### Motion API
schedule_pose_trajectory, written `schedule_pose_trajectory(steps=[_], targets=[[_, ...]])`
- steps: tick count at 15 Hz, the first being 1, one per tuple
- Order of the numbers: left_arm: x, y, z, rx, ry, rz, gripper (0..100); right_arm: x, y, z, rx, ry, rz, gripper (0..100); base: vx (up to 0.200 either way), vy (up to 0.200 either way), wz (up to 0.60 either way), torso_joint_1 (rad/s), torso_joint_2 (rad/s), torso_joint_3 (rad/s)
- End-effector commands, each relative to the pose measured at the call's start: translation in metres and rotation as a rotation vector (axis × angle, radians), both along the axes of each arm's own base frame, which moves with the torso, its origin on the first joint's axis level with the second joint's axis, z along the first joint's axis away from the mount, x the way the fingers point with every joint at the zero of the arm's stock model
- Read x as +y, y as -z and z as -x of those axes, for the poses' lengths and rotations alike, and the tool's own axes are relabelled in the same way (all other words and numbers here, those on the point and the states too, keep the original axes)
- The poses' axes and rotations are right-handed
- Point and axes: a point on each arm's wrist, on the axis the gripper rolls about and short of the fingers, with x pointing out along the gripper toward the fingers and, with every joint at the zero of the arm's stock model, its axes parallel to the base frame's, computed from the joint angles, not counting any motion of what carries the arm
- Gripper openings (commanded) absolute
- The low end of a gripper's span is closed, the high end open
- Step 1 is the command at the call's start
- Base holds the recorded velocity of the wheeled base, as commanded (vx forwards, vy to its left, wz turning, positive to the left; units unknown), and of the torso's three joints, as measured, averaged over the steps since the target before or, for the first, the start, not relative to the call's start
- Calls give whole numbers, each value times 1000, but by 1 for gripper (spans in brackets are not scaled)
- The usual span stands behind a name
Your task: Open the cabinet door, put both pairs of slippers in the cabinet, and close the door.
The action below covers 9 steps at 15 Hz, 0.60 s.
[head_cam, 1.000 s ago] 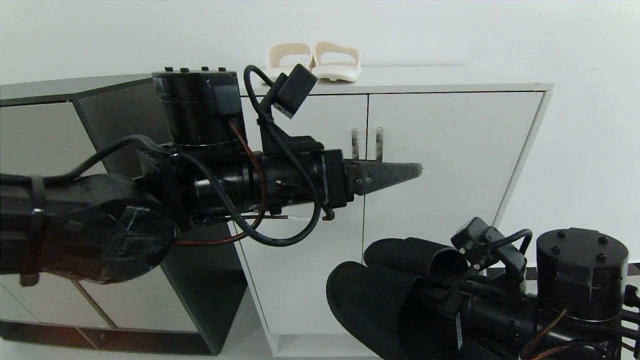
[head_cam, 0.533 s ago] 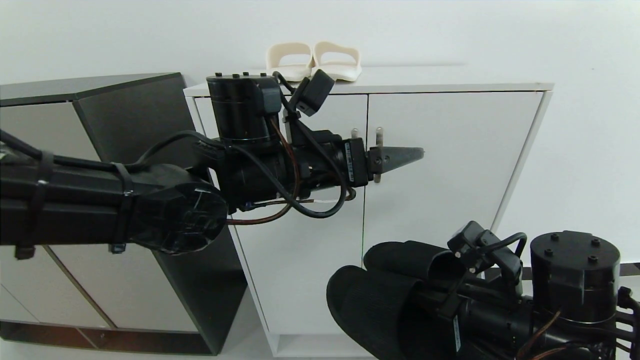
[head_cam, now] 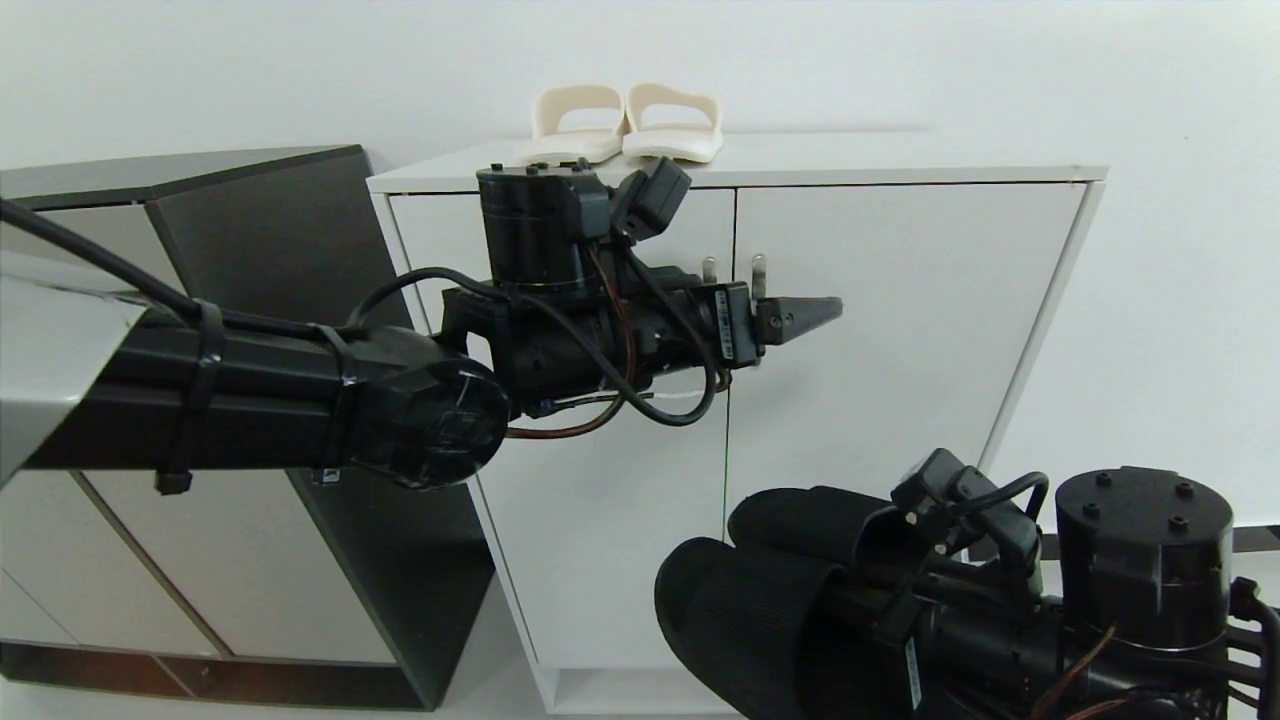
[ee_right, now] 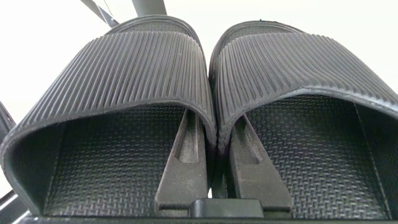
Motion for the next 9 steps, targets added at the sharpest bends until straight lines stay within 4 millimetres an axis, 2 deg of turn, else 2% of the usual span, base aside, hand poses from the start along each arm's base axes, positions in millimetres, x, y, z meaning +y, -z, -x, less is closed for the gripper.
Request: schedule_pose_trajectory(steps=[1,6,9], targets=[[0,2,-3,3,-4,-1,100,0,1,0,-2,-3,8,0,0,0,0,0,0,0],[-3,2,-15,12,-41,-11,100,-1,3,1,-3,-4,18,0,0,0,0,0,0,0],[-10,10,-23,2,-65,-32,100,-1,3,1,-2,-6,18,0,0,0,0,0,0,0]])
